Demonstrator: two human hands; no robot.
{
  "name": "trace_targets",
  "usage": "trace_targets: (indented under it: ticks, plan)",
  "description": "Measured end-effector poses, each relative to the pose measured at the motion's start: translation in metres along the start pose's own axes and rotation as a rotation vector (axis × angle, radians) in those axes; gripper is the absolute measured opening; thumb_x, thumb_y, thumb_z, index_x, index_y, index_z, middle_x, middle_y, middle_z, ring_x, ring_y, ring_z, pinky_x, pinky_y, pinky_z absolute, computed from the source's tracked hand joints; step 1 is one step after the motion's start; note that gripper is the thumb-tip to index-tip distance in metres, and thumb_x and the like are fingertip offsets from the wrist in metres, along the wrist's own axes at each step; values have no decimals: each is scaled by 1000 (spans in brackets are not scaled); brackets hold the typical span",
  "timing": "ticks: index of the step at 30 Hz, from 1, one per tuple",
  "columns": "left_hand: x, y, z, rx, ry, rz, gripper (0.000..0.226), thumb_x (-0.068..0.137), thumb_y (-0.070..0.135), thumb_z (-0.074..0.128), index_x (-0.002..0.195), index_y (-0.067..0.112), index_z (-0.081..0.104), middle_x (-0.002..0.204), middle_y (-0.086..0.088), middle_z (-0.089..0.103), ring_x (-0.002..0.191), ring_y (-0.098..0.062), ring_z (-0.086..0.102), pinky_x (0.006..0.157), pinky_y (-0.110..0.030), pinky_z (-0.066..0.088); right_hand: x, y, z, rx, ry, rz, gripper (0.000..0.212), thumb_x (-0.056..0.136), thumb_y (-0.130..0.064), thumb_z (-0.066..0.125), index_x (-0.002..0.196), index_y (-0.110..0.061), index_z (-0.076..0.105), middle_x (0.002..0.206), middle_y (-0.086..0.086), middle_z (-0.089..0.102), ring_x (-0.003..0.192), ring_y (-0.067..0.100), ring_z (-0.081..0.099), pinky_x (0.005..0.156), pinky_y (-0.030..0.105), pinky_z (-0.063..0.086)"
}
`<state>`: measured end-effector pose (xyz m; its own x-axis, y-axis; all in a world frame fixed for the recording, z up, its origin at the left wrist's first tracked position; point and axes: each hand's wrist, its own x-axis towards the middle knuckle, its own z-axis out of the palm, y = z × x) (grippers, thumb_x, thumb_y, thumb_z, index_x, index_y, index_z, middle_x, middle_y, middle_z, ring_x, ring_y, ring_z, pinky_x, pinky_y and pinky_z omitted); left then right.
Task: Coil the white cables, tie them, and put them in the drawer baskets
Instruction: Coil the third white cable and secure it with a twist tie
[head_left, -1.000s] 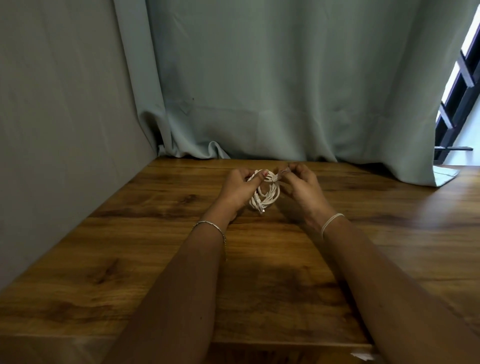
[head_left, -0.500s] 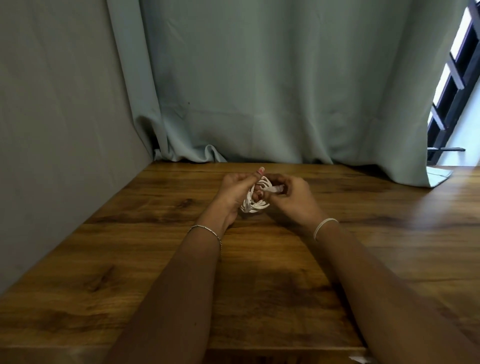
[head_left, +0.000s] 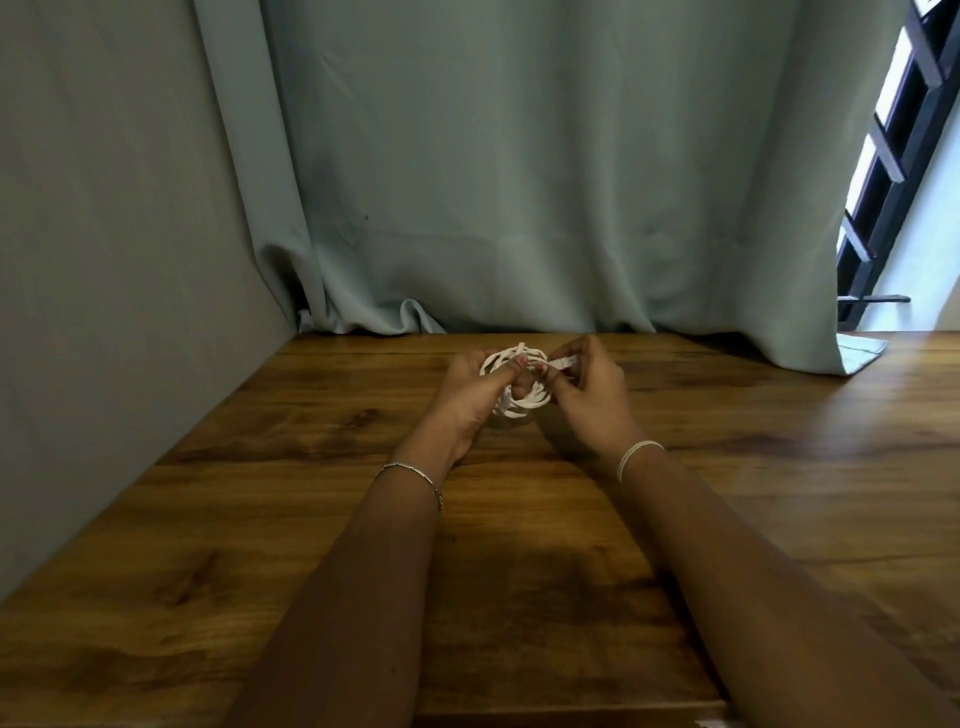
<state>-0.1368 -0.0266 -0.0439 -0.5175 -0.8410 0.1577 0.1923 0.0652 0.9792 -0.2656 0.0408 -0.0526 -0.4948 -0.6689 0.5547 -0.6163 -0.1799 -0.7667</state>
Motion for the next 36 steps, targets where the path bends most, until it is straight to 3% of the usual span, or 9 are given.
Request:
trace_targets:
  ticks: [3,7,11,19,22,25,28,31,36]
  plan:
    - [0,0,3,11,63,62,28,90,17,65,113,1,62,80,-7,69,68,-14,66,63,-29,52,1,-3,4,65,-16,33,19,87,-12,68,97,-13,52,91,6,65,86,21,66,79,44,56]
    - [-1,1,4,37,84,146,22,91,13,64,113,18,62,103,-9,70,87,-19,69,72,-32,57,1,-2,5,68,12,23,19,89,-11,66,97,-13,49,92,8,63,87,25,65,80,48,55]
    - [-2,1,10,159,53,236,24,96,14,57,112,31,62,106,0,68,95,-19,69,82,-40,59,0,-3,-1,62,63,-4,17,90,-6,63,98,-11,48,93,6,60,88,23,63,81,42,55]
    - [-11,0,29,227,88,286,27,92,10,62,117,18,64,105,2,68,98,-13,66,85,-29,56,-5,0,-15,131,121,-7,16,90,-7,63,97,-13,50,88,1,63,79,12,64,71,21,52]
    - [-19,1,34,211,83,230,34,87,3,66,120,11,62,101,-1,67,94,-14,65,87,-30,55,-9,1,-22,207,61,44,21,88,-5,65,90,-21,52,86,5,66,80,20,68,72,33,56]
    - [-25,0,37,240,96,194,35,84,0,68,118,7,63,105,-9,68,91,-16,64,82,-28,55,-18,-3,-35,309,-33,95,22,88,1,64,89,-18,51,84,13,65,79,24,66,75,39,56]
    - [-35,2,45,253,87,172,31,85,0,67,115,6,62,102,-10,68,73,-10,66,64,-21,55,-32,-9,-54,410,-119,145,19,90,3,61,98,-9,49,80,10,67,69,13,67,64,24,56]
    - [-47,5,62,283,57,189,22,88,-2,64,109,1,61,91,-11,64,46,4,59,45,-9,44,-43,-16,-81,410,-194,164,22,91,4,58,108,0,44,55,-6,64,53,2,62,51,16,50]
    - [-59,15,105,344,10,204,14,88,7,67,96,16,61,87,-10,68,54,-9,58,51,-17,47,-55,-23,-134,298,-211,172,10,92,-7,62,95,-9,53,59,-2,64,57,6,59,59,22,49]
